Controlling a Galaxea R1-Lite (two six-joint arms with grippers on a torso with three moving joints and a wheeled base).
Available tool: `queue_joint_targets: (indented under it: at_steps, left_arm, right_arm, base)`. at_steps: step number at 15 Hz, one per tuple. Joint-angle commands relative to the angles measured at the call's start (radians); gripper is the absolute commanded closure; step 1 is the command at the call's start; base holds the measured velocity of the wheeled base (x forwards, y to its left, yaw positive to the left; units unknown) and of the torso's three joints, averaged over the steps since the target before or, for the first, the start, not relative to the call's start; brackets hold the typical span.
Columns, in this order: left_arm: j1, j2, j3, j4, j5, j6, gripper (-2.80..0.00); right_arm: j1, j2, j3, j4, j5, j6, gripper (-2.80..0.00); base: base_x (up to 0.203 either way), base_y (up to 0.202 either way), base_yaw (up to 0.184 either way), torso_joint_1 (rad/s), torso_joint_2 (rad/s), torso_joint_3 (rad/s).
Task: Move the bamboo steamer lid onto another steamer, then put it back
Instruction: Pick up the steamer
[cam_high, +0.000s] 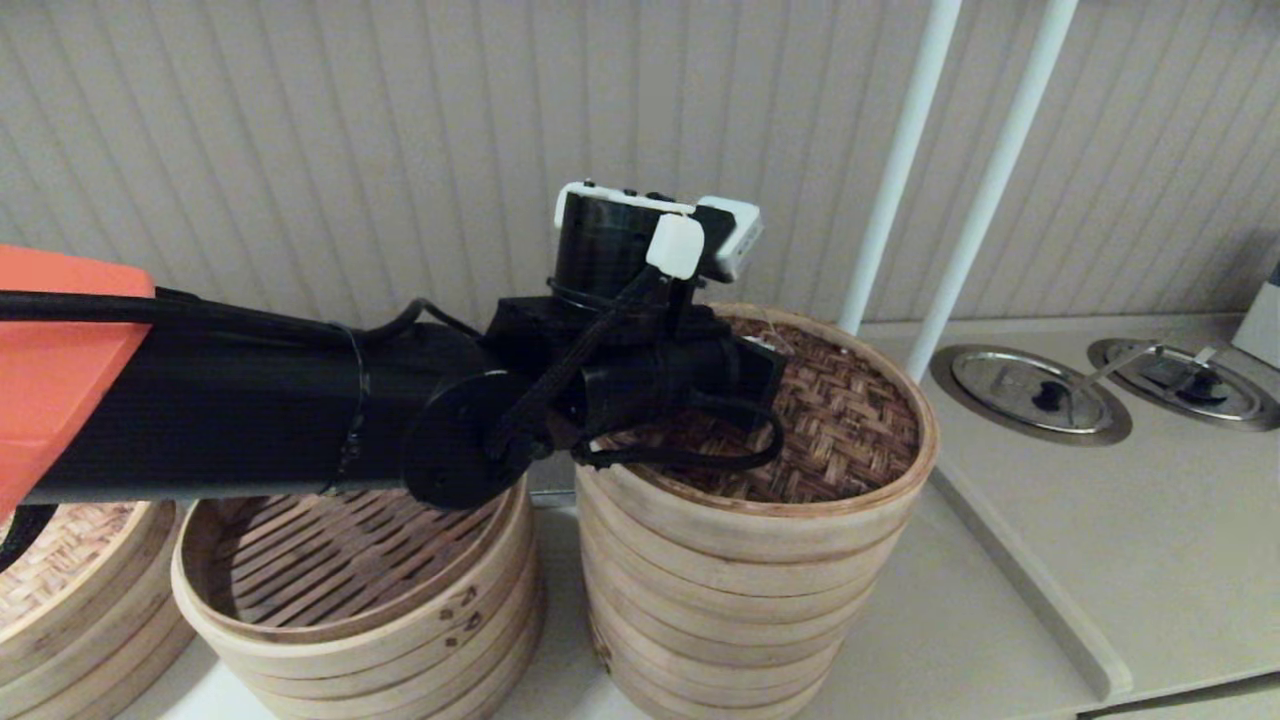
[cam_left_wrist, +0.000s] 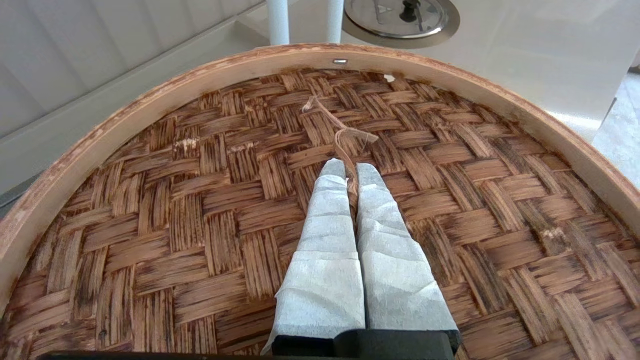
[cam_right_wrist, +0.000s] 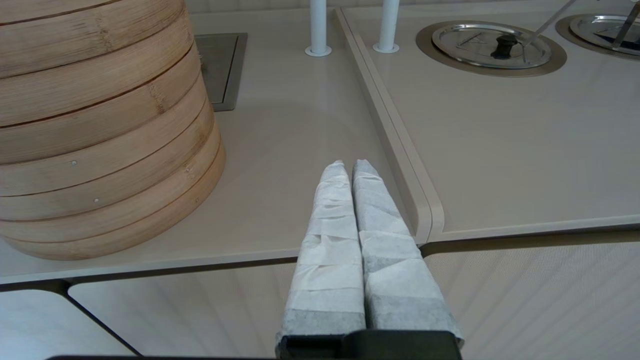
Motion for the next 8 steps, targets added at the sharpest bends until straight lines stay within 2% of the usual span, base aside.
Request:
queue_joint_targets:
  at_steps: [1,8]
  left_arm:
    - [0.001,-0.011,-0.037,0.001,0.004,-0.017,0.0]
    - [0.004,-0.049,-0.042,0.004,0.007,-0.032,0.0]
  right_arm:
    - [0.0,0.001,0.003,0.0,0.0,0.001,0.0]
    - [0.0,0.001,0.003,0.0,0.0,0.001,0.0]
  base:
    - [0.0,0.0,0.0,0.0,0.0,0.0]
    - [0.0,0.0,0.0,0.0,0.0,0.0]
